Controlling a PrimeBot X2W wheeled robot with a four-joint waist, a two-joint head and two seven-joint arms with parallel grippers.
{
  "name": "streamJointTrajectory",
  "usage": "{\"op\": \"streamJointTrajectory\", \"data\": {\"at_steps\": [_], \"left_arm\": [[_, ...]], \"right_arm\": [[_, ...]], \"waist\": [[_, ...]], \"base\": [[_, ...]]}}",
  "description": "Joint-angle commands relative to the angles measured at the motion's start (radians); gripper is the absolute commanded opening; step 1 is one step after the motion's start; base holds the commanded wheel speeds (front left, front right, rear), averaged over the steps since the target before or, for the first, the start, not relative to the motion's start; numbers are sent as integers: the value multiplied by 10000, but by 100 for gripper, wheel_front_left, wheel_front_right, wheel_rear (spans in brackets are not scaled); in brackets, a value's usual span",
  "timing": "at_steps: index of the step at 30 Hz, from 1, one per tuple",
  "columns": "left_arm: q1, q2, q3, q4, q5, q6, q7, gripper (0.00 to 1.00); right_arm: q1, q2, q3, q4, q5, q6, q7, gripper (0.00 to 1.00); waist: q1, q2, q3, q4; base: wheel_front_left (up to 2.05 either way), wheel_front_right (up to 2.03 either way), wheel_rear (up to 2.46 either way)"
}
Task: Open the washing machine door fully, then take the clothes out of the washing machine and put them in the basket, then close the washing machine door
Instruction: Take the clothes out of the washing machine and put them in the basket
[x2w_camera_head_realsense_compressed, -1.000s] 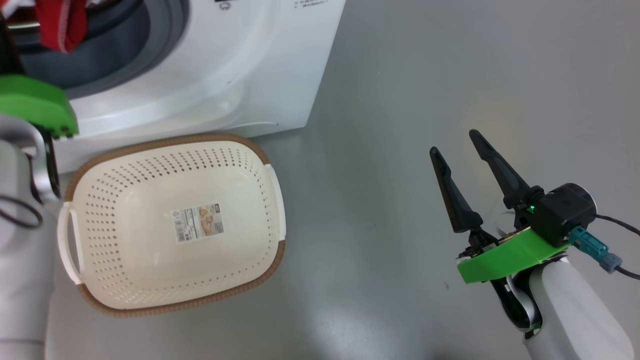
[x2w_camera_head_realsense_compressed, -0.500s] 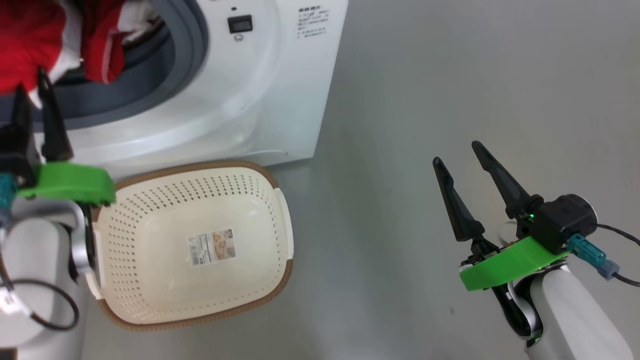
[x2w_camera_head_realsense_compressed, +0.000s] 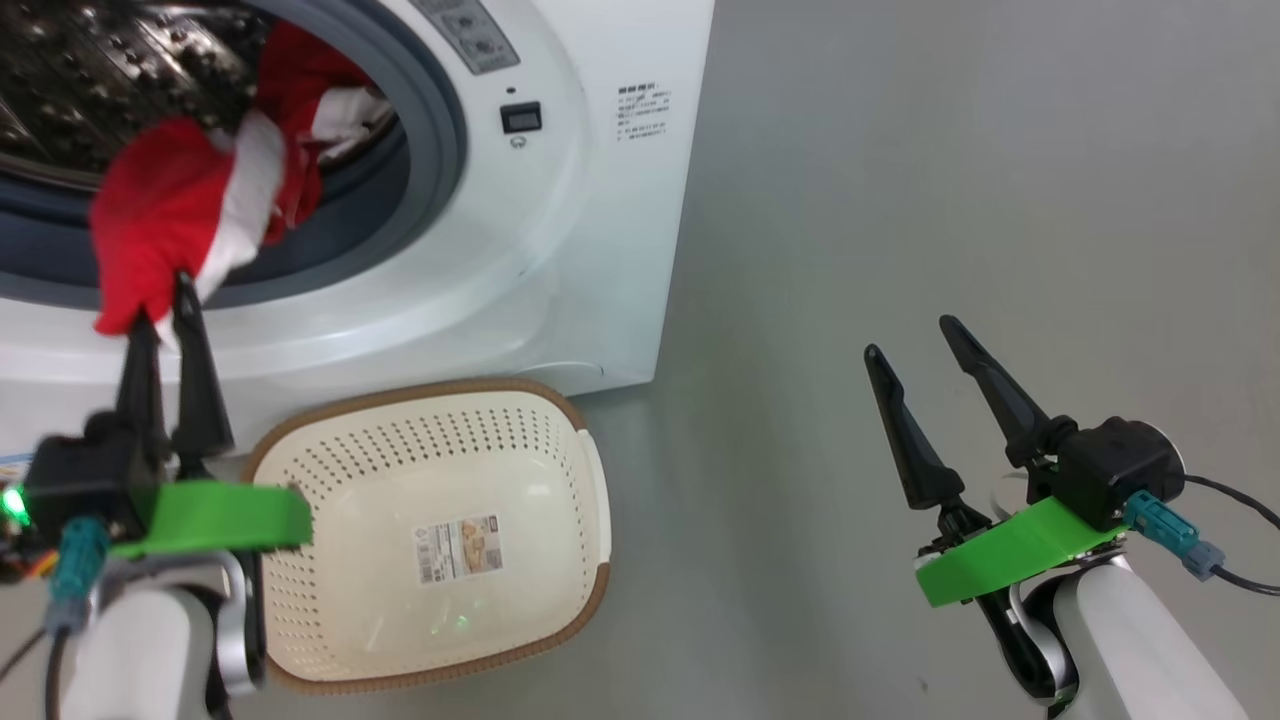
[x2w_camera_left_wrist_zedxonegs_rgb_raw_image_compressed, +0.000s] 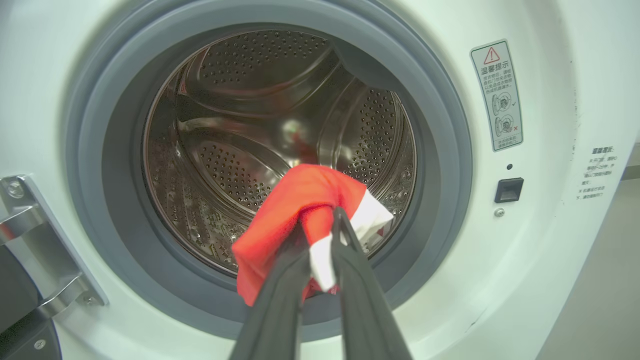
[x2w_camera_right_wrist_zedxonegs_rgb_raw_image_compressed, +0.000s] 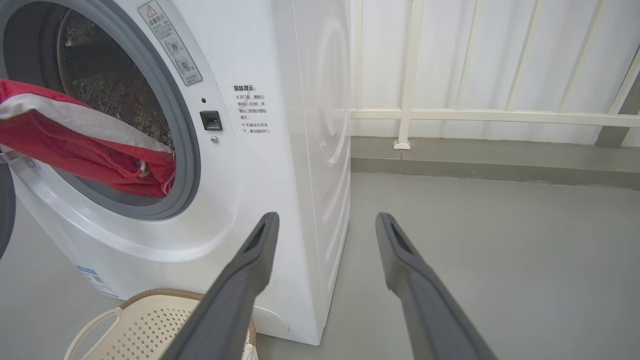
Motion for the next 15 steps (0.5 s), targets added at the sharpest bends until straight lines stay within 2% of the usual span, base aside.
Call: {"op": "streamJointTrajectory", "data": {"at_steps": [1,15], "left_arm": [[137,248,281,-434,8,116,40,0],[2219,-45,-1,-3331,182,744,548,0]], "right_arm": [[180,16,176,-192,32,35,-65,100],[488,128,93,-172,-21,35,-65,100]], "waist": [[0,0,-197,55],[0,0,-724,27]], "base": [[0,0,0],[0,0,0]]}}
